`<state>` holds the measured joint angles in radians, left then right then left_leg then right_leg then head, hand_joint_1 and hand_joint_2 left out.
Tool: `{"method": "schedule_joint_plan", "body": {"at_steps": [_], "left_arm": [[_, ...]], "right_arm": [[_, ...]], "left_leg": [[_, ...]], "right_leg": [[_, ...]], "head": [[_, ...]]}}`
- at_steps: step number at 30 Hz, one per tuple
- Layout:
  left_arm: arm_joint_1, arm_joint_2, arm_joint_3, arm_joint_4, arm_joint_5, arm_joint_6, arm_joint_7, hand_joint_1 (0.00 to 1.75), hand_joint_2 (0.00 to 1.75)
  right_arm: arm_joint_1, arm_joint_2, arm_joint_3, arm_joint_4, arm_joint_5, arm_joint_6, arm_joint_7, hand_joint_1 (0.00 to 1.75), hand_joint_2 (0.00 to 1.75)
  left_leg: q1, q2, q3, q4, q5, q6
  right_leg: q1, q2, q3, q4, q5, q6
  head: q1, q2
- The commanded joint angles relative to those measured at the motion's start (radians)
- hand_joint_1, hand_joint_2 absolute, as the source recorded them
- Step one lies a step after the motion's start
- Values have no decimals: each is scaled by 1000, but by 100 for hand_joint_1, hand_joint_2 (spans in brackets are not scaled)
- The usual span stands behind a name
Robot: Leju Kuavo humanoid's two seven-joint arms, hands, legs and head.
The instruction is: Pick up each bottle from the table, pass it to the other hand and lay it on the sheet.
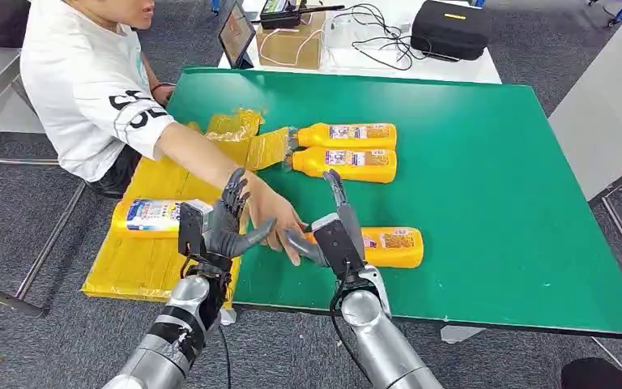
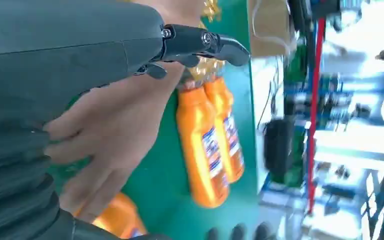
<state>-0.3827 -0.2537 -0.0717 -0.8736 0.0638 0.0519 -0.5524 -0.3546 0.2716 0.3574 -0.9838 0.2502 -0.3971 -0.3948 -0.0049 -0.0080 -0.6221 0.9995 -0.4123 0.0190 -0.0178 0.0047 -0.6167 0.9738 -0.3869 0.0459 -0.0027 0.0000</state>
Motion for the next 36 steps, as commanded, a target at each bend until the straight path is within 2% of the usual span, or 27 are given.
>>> {"method": "schedule_joint_plan", "body": {"at_steps": [1, 10, 17, 27, 36], "left_arm": [[0, -19, -41, -8, 73, 54, -3, 0, 175], [-1, -9, -41, -8, 79, 86, -14, 0, 175], [24, -14, -22, -43, 99, 92, -22, 0, 175], [33, -18, 4, -56, 105, 69, -24, 0, 175], [34, -19, 24, -57, 107, 50, -25, 0, 175]], "right_arm": [[47, -32, 14, -25, -5, -14, 7, 0, 175], [68, -63, 22, -21, 56, -53, 47, 0, 175], [16, -114, 20, 58, 231, -105, 153, 0, 175], [-4, -162, -4, 84, 405, -59, 260, 0, 175], [-43, -197, -27, 136, 470, 1, 311, 0, 175]], "left_leg": [[1, -1, 4, 0, -2, -1], [1, -1, 3, 0, -1, -1], [1, 0, 2, -1, -1, -1], [1, 0, 4, 0, -2, -1], [0, 0, 1, -1, -1, -1]], "right_leg": [[2, -2, 5, -1, -2, -2], [1, -2, 4, -1, -2, -2], [1, -1, 3, -1, -1, -1], [2, -1, 5, 0, -2, -2], [1, 0, 2, -1, -1, -1]], "head": [[0, 0], [0, 0], [0, 0], [0, 0], [0, 0]]}}
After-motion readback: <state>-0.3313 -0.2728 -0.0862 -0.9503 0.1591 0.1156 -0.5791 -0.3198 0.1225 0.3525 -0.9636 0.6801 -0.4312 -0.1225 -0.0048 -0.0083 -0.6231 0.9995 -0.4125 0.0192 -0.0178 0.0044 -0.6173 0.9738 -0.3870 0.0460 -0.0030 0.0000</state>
